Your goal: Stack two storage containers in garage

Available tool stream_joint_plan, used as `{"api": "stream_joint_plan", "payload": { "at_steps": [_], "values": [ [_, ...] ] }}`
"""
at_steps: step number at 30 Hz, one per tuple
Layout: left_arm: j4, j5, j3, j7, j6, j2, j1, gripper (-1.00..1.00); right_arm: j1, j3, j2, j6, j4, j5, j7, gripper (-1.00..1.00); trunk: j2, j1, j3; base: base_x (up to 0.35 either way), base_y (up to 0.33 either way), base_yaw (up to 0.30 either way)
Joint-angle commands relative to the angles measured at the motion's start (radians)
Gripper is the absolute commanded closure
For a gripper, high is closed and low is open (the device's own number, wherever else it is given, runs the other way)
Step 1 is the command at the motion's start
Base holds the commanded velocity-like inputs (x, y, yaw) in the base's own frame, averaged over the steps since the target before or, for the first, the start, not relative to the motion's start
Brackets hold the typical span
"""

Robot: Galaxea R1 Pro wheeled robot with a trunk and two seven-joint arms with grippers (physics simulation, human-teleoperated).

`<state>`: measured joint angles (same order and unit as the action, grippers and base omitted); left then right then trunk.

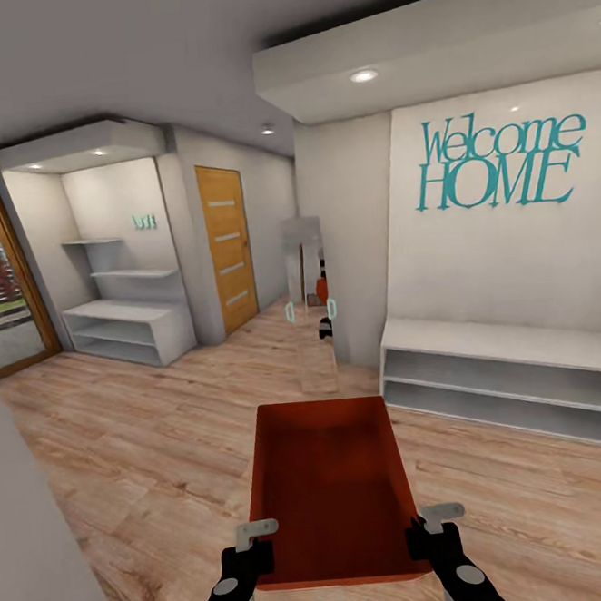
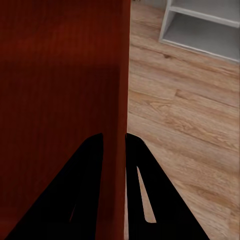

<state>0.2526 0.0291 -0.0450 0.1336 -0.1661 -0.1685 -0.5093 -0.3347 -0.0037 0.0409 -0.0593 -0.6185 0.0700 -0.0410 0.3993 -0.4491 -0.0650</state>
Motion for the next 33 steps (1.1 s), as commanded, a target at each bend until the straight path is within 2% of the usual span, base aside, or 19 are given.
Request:
{"api": "stream_joint_plan", "payload": {
  "at_steps": [1,9,21,33],
  "values": [
    [0.040,0.007,-0.003,0.008,-0.003,0.000,-0.001,1.00,0.000,0.013,0.000,-0.002,0.003,0.003,0.006,1.00,0.001,-0.001,0.000,0.327,0.000,0.000],
    [0.040,0.007,-0.003,0.009,-0.003,0.000,-0.001,1.00,0.000,0.013,0.000,-0.002,0.003,0.003,0.005,1.00,0.001,-0.001,0.000,0.327,0.000,0.021],
    [0.040,0.008,-0.003,0.008,-0.003,0.000,-0.001,1.00,0.000,0.013,0.000,-0.002,0.003,0.003,0.006,1.00,0.001,-0.001,0.000,0.327,0.000,0.217],
    [0.040,0.009,-0.003,0.008,-0.003,0.000,-0.001,1.00,0.000,0.013,0.001,-0.002,0.004,0.002,0.005,1.00,0.001,-0.001,0.000,0.327,0.000,0.011]
  ]
}}
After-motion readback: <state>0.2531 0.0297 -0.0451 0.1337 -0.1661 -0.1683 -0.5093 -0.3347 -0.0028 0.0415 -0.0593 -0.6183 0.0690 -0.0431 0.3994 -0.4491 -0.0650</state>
